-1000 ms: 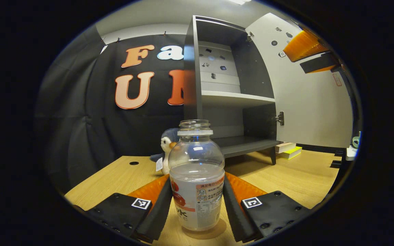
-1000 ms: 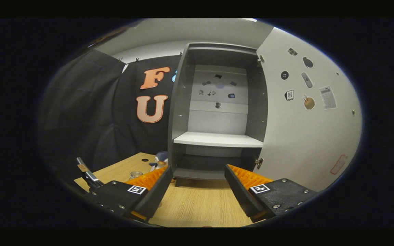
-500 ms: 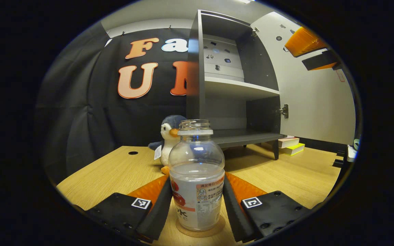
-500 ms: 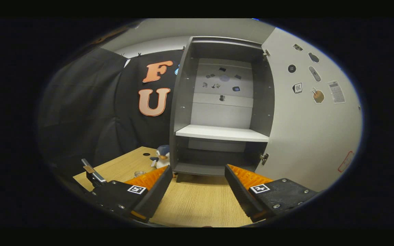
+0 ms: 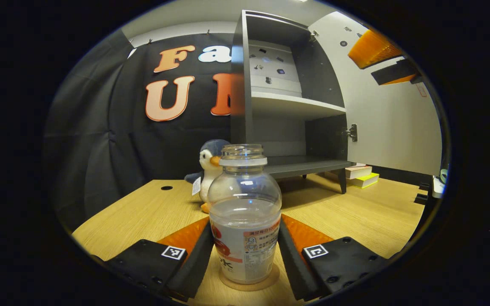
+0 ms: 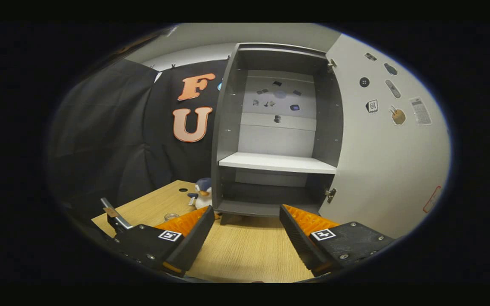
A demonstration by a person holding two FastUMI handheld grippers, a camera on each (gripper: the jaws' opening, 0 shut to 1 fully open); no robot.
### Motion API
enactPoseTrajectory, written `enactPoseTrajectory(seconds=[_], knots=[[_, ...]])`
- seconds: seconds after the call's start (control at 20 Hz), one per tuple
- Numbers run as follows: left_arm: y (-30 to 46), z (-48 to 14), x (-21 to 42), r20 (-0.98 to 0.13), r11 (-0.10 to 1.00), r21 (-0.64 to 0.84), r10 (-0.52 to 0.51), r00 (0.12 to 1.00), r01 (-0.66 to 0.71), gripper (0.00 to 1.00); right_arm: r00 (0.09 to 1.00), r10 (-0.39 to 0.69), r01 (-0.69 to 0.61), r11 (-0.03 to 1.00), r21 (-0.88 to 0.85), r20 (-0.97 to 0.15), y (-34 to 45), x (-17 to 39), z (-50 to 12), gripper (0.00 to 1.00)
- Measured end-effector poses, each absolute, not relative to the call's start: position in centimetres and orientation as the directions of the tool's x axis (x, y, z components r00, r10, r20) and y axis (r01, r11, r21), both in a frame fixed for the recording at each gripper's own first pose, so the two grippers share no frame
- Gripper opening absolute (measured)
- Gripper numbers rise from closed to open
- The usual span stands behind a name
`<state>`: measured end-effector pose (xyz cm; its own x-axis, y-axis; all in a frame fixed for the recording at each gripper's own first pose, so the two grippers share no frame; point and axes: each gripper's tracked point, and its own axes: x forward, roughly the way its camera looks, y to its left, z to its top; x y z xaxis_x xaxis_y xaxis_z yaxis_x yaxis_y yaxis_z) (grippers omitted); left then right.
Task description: Open the cabinet door with the right hand, grasp the bottle in the cabinet with the left hand and place it on the coaster, then close the cabinet door with the right hand.
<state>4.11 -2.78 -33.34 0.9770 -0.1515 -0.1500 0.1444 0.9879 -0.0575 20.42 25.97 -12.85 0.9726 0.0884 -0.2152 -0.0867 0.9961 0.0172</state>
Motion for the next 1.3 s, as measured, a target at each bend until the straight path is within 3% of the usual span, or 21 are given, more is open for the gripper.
enactPoseTrajectory(seconds=[0.6, 0.8, 1.3], knots=[[-2.9, -32.5, 5.1, -0.158, 0.986, -0.094, -0.154, 0.975, 0.14, 0.89, 0.968, 0.104, -0.101, 0.995, 0.024, -0.227, 26.3, 19.2, -13.0, 0.95], [-2.4, -31.2, 6.1, -0.151, 0.988, -0.077, -0.145, 0.978, 0.134, 0.95, 0.973, 0.098, -0.092, 0.995, 0.039, -0.211, 26.1, 19.0, -12.1, 0.95], [-2.3, -26.0, 7.4, -0.098, 0.986, -0.052, -0.162, 0.982, 0.158, 0.95, 0.988, 0.038, -0.031, 0.998, 0.048, -0.148, 23.9, 17.5, -9.2, 0.95]])
